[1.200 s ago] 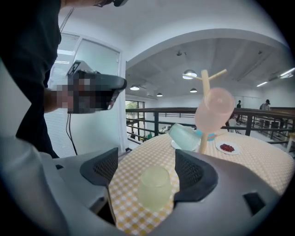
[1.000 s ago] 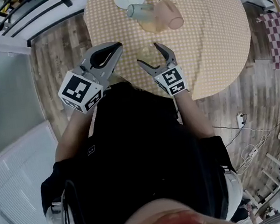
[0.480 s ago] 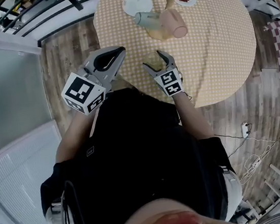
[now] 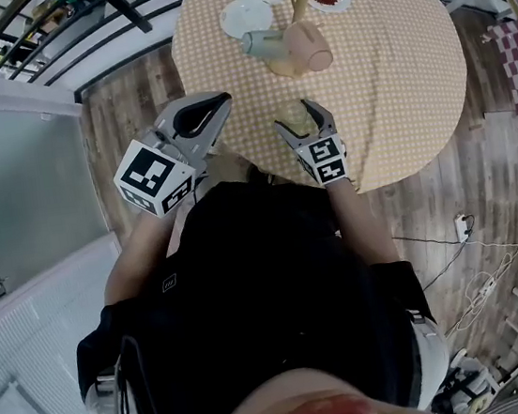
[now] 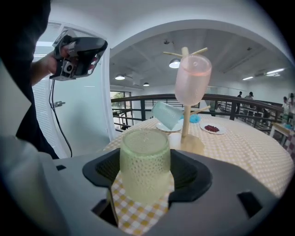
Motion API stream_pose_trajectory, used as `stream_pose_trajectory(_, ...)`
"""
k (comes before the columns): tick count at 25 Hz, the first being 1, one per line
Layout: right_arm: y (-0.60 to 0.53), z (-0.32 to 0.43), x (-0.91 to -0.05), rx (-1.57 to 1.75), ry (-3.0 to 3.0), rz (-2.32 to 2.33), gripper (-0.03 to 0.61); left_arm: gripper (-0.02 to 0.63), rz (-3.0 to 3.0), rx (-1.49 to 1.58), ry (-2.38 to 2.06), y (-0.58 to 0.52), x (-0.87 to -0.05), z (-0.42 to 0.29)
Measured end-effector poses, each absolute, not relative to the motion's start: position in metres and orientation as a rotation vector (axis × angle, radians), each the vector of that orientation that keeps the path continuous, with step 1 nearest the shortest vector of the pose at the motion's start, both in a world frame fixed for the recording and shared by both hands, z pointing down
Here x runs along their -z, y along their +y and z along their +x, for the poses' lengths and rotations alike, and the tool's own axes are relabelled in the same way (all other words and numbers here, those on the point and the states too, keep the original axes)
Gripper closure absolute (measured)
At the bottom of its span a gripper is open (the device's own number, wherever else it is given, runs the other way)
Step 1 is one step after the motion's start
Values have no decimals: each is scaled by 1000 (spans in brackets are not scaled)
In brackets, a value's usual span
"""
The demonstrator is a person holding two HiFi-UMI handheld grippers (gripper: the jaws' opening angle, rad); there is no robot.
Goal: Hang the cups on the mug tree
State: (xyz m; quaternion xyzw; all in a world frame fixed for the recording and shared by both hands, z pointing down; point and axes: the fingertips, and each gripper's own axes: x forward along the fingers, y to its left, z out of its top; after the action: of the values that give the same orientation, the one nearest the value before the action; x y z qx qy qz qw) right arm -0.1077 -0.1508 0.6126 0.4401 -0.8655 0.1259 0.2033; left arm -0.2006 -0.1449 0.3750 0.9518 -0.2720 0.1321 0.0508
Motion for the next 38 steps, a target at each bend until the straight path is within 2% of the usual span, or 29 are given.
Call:
stream_pose_trajectory(8, -108, -35, -566, -325, -2439, 1296, 241, 607, 2924, -363, -801, -121, -362, -140)
stream_pose_trajectory(23, -53, 135, -452, -140, -2670, 1110, 241, 607, 2783, -289, -1182, -52, -352, 1)
stream_pose_trajectory(30, -65, 134, -420, -101, -2730, 1069, 241, 607, 2743, -258, -1276, -48, -354, -19)
stream_pose_trajectory(38, -100, 112, -393, -200, -2753, 1048, 241, 607, 2748, -179, -1282, -81, -342, -51)
